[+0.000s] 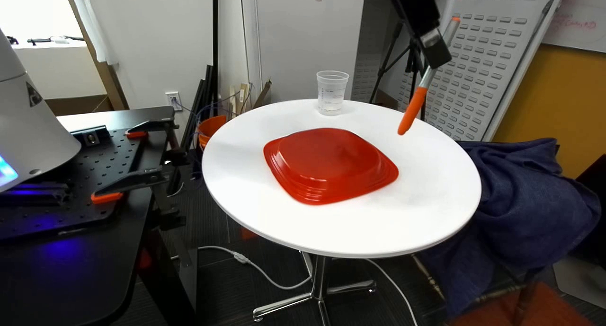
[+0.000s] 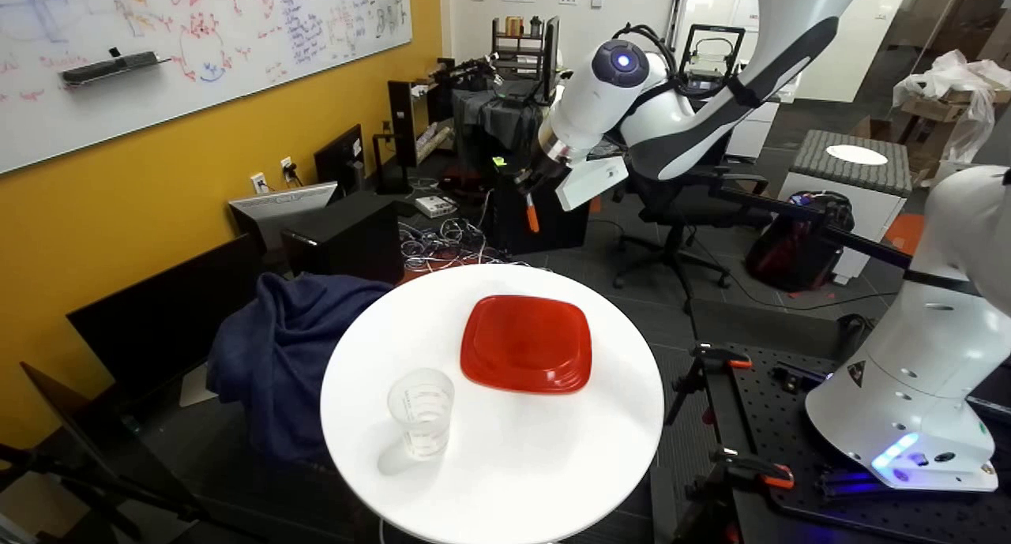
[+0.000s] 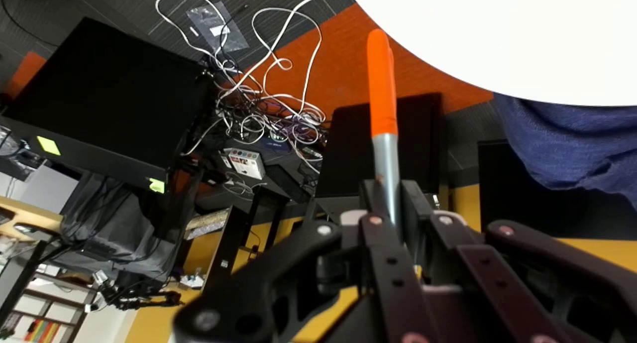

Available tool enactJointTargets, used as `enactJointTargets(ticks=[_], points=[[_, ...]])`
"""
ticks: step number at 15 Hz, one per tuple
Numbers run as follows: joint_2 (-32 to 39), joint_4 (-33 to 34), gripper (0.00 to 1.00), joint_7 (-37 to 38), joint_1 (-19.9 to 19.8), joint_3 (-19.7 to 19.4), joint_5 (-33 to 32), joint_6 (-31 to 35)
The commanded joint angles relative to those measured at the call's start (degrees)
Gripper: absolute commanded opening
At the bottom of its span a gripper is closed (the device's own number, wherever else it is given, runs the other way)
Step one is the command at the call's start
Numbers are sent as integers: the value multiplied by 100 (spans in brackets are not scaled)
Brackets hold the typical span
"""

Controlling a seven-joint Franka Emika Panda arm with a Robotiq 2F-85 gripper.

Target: Take the pen out of the cup and put it on the table

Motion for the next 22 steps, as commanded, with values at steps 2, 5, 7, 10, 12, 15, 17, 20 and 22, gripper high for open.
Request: enactJointTargets(ticks=[2, 5, 7, 10, 12, 15, 17, 20, 22], points=[[193, -54, 3, -1566, -112, 188, 1370, -57], [240, -5, 3, -2435, -112, 297, 2206, -362], [274, 69, 3, -3072, 62, 163, 2778, -610], [340, 288, 3, -3827, 127, 85, 3344, -1074], [430, 469, 3, -4247, 147, 45, 3506, -1261], [642, 729, 3, -4707, 170, 28, 3681, -1345], [806, 824, 3, -4976, 203, 35, 3842, -1287], [1051, 915, 3, -5284, 277, 24, 4069, -1244], [1203, 972, 3, -5406, 341, 6, 4164, -1330]])
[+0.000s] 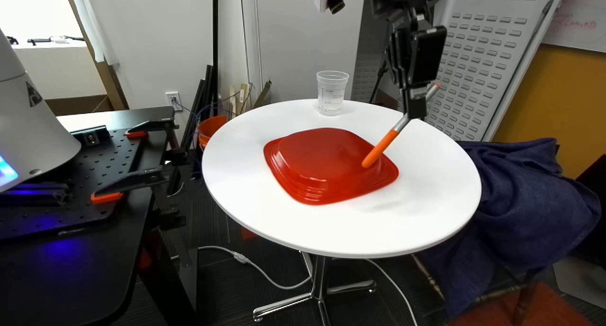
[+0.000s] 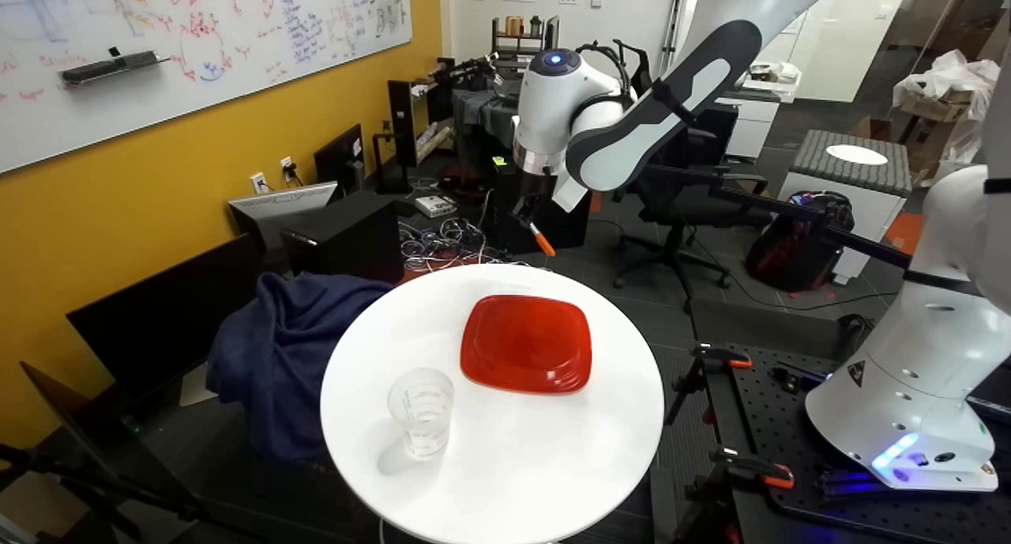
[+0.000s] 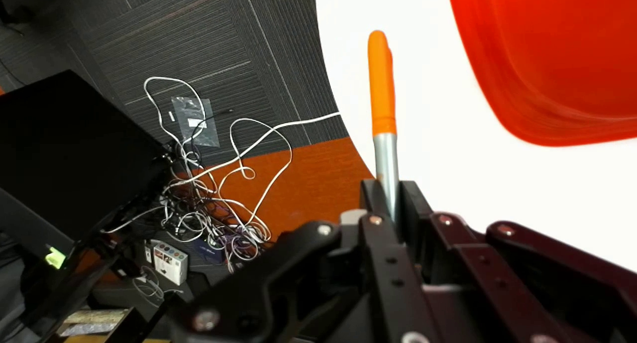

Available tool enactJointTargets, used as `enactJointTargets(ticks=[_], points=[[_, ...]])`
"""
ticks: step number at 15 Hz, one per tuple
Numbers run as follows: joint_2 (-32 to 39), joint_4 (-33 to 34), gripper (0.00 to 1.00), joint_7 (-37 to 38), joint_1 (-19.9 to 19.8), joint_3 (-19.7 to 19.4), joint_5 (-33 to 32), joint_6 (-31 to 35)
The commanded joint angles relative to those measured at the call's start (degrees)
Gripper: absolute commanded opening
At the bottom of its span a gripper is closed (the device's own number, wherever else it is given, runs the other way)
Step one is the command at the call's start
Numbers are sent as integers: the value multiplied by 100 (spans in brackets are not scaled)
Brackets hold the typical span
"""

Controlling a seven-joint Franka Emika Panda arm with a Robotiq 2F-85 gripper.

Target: Take the pen out of the cup and put it on the table

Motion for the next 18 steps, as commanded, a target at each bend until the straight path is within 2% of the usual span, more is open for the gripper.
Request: enactJointTargets(ticks=[1, 6, 18], points=[[319, 254, 3, -435, 185, -112, 324, -226], [623, 452, 3, -678, 274, -185, 472, -495], [1223, 1300, 3, -708, 316, -213, 697, -1054]])
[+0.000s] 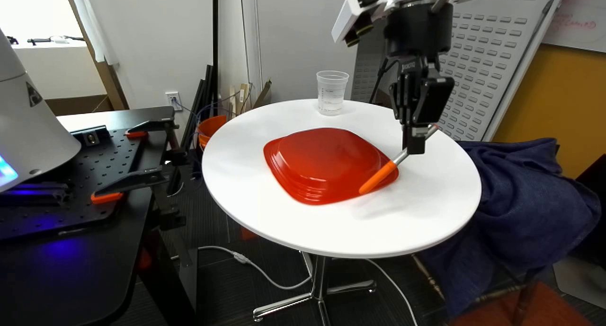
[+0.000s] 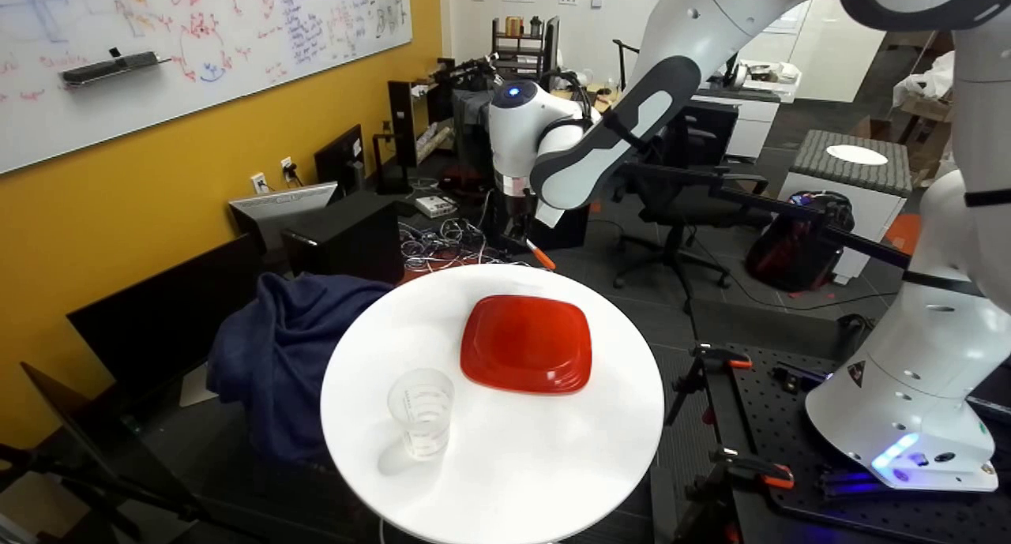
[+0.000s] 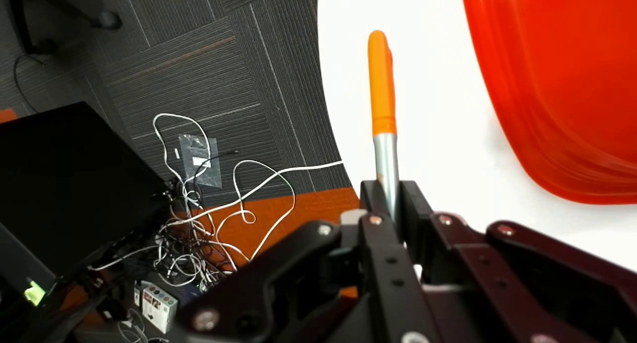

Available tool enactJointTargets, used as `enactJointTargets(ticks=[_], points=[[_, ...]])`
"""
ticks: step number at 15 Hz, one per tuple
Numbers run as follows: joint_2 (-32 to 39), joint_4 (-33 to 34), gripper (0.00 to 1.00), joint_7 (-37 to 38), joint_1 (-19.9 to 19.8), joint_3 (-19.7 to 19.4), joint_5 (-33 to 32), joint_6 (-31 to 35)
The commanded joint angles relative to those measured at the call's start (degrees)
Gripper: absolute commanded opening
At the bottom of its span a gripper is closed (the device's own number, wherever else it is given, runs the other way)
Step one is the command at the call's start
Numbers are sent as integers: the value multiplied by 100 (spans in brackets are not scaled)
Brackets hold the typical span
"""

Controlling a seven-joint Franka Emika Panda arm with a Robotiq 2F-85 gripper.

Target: Take the pen out of the cup and put it on the table

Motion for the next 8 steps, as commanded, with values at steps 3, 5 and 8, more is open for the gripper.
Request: enactJointTargets(ticks=[3, 5, 8], points=[[303, 514, 3, -267, 92, -44, 357, -526], [380, 617, 3, -281, 92, -31, 408, -651], [481, 754, 3, -314, 88, -5, 507, -845]])
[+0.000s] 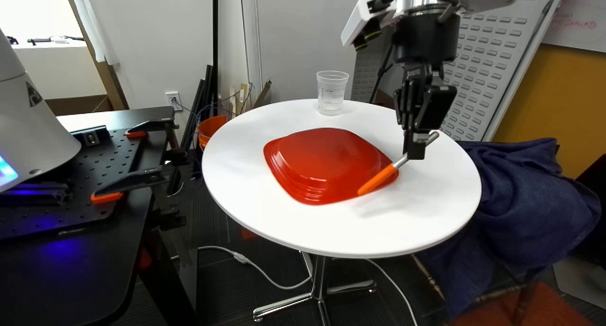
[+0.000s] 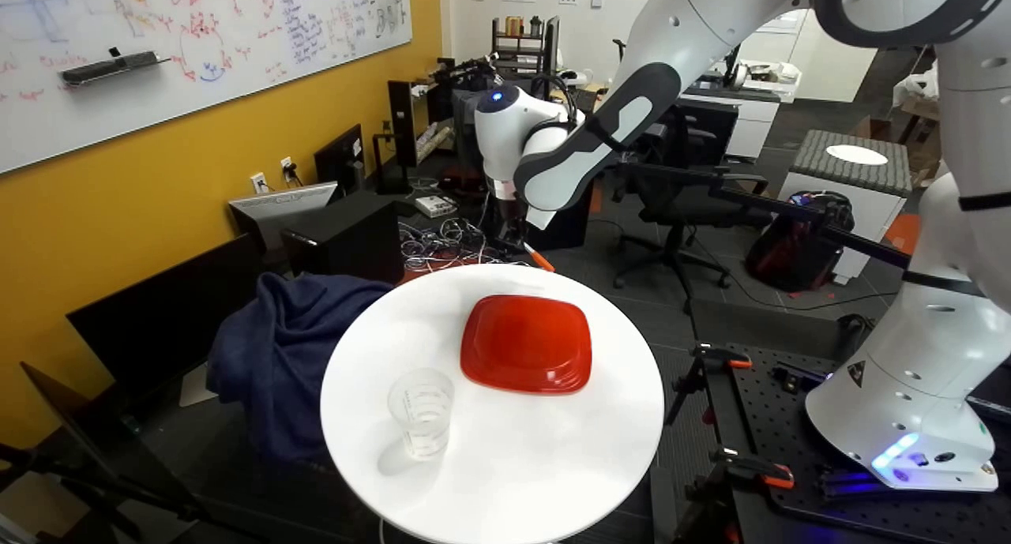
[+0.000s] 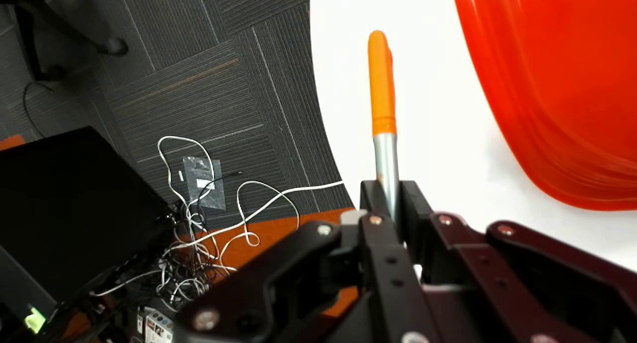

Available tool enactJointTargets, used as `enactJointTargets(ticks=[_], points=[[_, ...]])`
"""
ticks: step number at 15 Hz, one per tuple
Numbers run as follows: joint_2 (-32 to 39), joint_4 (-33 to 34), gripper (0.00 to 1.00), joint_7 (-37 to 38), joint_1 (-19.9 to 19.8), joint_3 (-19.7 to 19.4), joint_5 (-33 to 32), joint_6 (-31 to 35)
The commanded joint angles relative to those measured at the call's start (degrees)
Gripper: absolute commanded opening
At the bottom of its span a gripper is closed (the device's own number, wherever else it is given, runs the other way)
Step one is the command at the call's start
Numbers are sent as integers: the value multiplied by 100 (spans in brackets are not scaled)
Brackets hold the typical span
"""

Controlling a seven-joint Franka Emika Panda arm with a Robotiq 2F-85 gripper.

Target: Take the pen out of the cup and put it on the table

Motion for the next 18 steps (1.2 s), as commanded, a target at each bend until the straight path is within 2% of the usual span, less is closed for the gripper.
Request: enactJointTargets(ticks=[1, 2, 18], points=[[168, 336, 3, -337, 13, 20, 331, -434], [84, 95, 13, -146, 93, -88, 195, -116], [165, 207, 13, -162, 90, -76, 248, -208]])
